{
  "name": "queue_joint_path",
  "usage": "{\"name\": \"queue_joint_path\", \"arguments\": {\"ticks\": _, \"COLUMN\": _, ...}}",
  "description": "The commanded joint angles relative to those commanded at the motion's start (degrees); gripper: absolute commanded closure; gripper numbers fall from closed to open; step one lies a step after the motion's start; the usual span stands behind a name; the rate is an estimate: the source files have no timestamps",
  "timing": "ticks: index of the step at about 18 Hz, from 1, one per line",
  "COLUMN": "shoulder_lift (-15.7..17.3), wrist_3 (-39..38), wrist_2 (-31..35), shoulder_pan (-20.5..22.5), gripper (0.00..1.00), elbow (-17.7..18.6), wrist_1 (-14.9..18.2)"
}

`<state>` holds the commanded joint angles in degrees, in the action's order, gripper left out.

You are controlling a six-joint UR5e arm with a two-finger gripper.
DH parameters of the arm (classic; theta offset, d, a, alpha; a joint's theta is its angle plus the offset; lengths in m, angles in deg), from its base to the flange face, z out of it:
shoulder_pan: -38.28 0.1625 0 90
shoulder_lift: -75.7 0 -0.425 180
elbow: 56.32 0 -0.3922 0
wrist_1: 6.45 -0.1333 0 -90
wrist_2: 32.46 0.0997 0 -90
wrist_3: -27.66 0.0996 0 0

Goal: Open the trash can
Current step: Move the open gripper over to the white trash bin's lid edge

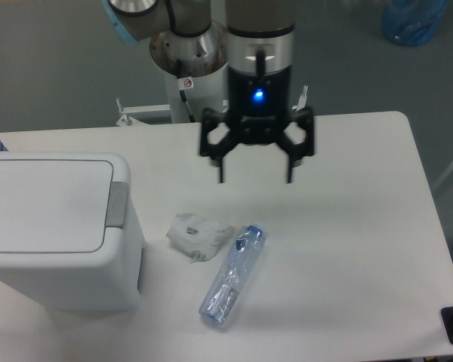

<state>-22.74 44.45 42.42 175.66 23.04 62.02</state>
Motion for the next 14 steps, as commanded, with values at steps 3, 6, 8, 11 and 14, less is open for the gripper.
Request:
{"name": "queue_joint_path", "arguments": {"ticks": 3, "shoulder_lift": -0.7, "wrist_3": 0.26, "wrist_2": 0.09, "shoulder_pan": -1.94, "gripper": 0.0, "elbow": 0.0, "wrist_1": -0.09}}
{"name": "queue_joint_path", "arguments": {"ticks": 6, "shoulder_lift": -2.11, "wrist_3": 1.05, "wrist_2": 0.0, "shoulder_pan": -4.22, "gripper": 0.0, "elbow": 0.0, "wrist_1": -0.18}}
{"name": "queue_joint_path", "arguments": {"ticks": 8, "shoulder_lift": -2.64, "wrist_3": 0.44, "wrist_2": 0.09, "shoulder_pan": -6.16, "gripper": 0.0, "elbow": 0.18, "wrist_1": -0.09}}
{"name": "queue_joint_path", "arguments": {"ticks": 11, "shoulder_lift": -2.46, "wrist_3": 0.26, "wrist_2": 0.09, "shoulder_pan": -6.43, "gripper": 0.0, "elbow": 1.76, "wrist_1": -0.18}}
{"name": "queue_joint_path", "arguments": {"ticks": 14, "shoulder_lift": -2.29, "wrist_3": 0.26, "wrist_2": 0.09, "shoulder_pan": -6.78, "gripper": 0.0, "elbow": 2.38, "wrist_1": -0.09}}
